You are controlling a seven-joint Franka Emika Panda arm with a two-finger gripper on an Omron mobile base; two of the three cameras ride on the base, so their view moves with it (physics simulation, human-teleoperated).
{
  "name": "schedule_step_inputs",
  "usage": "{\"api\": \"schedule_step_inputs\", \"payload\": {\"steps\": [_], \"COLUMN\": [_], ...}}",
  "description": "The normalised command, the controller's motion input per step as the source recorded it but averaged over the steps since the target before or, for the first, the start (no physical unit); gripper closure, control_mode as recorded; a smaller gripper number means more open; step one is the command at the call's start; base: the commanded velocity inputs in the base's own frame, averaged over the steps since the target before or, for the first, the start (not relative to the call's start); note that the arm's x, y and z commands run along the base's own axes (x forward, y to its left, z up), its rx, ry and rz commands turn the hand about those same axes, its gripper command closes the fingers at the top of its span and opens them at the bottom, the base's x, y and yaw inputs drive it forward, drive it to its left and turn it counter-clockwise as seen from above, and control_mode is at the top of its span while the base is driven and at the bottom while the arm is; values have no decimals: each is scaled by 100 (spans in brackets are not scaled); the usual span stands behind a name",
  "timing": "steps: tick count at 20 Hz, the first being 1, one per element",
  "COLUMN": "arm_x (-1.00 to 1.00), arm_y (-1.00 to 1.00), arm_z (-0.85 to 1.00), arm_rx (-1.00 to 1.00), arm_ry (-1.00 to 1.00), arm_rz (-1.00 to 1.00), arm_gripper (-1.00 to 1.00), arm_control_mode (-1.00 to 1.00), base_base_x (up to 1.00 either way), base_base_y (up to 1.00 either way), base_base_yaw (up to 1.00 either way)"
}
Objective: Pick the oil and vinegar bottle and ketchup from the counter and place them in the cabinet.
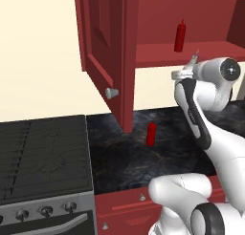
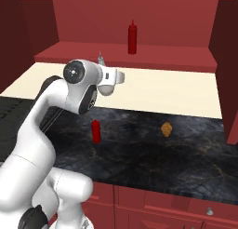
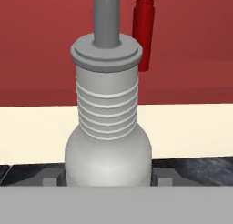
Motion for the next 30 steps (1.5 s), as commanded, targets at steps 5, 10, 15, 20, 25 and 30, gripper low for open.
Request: {"api": "schedule_step_inputs", "payload": {"steps": [5,10,15,20,25,30], "arm_x": [0,0,0,1,11,26], "arm_y": [28,24,20,14,8,1], "arm_z": [54,45,41,35,15,1], "arm_rx": [0,0,0,0,0,0], "arm_ry": [-6,-5,-6,-6,-3,0], "arm_rz": [0,0,0,0,0,0], "arm_gripper": [100,100,100,100,100,100], "arm_control_mode": [-100,-100,-100,-100,-100,-100], "base_base_x": [0,0,0,0,0,0], "base_base_y": [0,0,0,0,0,0], "base_base_yaw": [0,0,0,0,0,0]}}
